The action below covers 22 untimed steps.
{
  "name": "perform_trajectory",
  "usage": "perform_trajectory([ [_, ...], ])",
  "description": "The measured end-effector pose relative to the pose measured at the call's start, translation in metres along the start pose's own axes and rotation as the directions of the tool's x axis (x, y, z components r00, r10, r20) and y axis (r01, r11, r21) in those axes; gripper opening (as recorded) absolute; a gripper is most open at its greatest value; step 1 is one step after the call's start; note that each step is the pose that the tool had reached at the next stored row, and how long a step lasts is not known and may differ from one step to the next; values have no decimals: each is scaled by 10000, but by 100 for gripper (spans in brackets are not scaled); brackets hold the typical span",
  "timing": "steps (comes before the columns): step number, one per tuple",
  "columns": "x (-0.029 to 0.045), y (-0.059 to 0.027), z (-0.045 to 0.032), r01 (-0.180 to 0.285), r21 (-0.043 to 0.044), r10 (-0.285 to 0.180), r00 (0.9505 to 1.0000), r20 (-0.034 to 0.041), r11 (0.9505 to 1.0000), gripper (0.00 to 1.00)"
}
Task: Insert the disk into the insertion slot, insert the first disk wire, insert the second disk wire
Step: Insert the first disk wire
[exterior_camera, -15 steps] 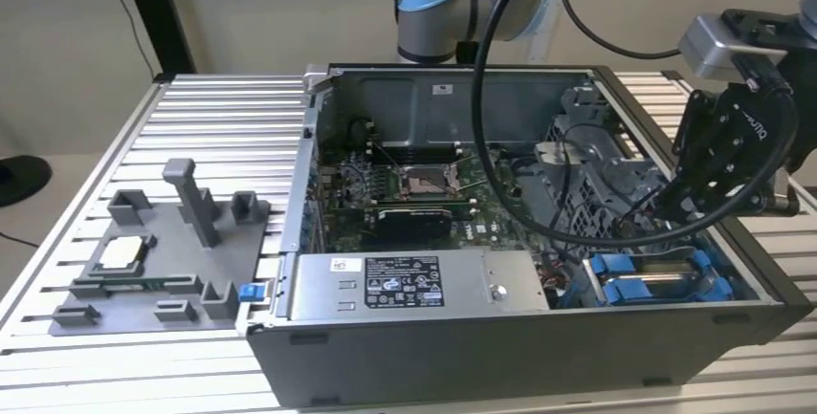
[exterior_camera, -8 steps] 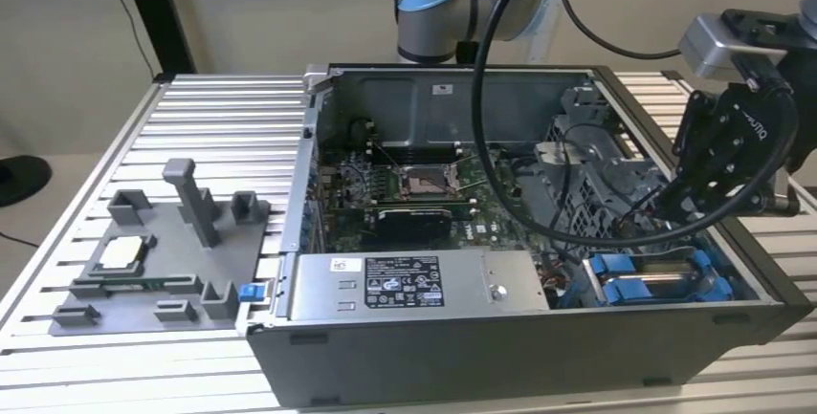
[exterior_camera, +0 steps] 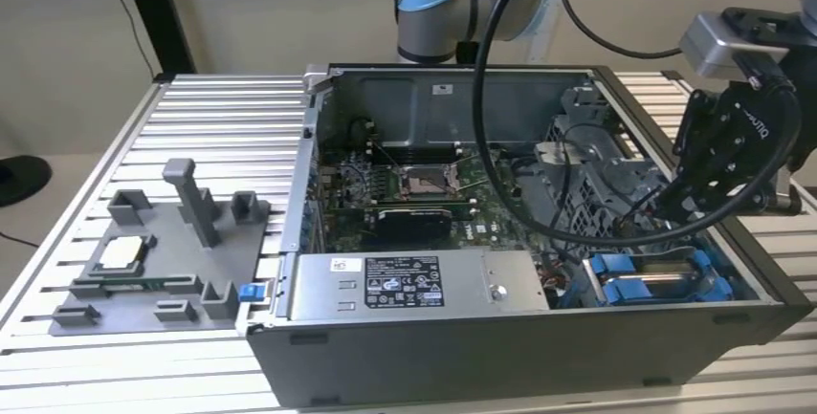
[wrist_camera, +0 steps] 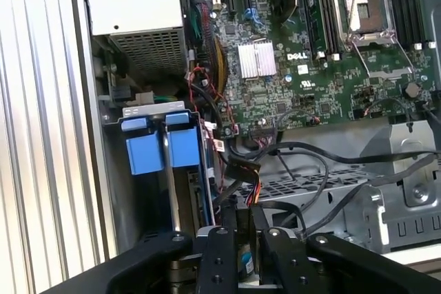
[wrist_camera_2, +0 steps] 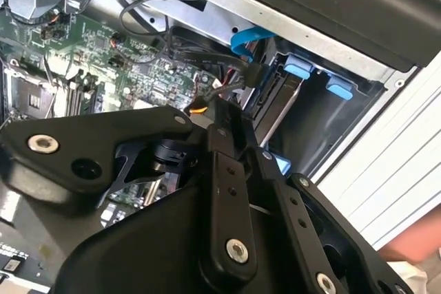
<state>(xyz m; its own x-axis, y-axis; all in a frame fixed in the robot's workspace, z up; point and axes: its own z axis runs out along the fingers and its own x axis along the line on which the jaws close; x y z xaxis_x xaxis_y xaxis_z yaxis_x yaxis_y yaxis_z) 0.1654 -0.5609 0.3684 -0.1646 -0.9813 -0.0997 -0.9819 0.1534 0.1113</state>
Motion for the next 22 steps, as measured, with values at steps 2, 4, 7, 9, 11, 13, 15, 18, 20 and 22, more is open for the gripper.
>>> perform_trajectory([
  [2,1,4,1,119,1,-119,9999,-98,9999,0],
  [4,1,5,1,219,17,-218,9993,-296,9998,0],
  [7,2,6,2,335,42,-332,9977,-597,9994,0],
  [9,2,7,2,396,57,-391,9965,-745,9992,0],
  [11,5,17,11,464,139,-453,9961,-751,9988,0],
  [13,11,33,18,524,315,-500,9960,-739,9981,0],
  [15,19,49,29,563,506,-526,9960,-719,9971,0],
  [18,20,51,33,568,545,-528,9960,-716,9969,0],
  [20,20,51,33,568,546,-528,9960,-716,9969,0],
  [22,20,51,34,568,546,-528,9960,-716,9969,0],
])
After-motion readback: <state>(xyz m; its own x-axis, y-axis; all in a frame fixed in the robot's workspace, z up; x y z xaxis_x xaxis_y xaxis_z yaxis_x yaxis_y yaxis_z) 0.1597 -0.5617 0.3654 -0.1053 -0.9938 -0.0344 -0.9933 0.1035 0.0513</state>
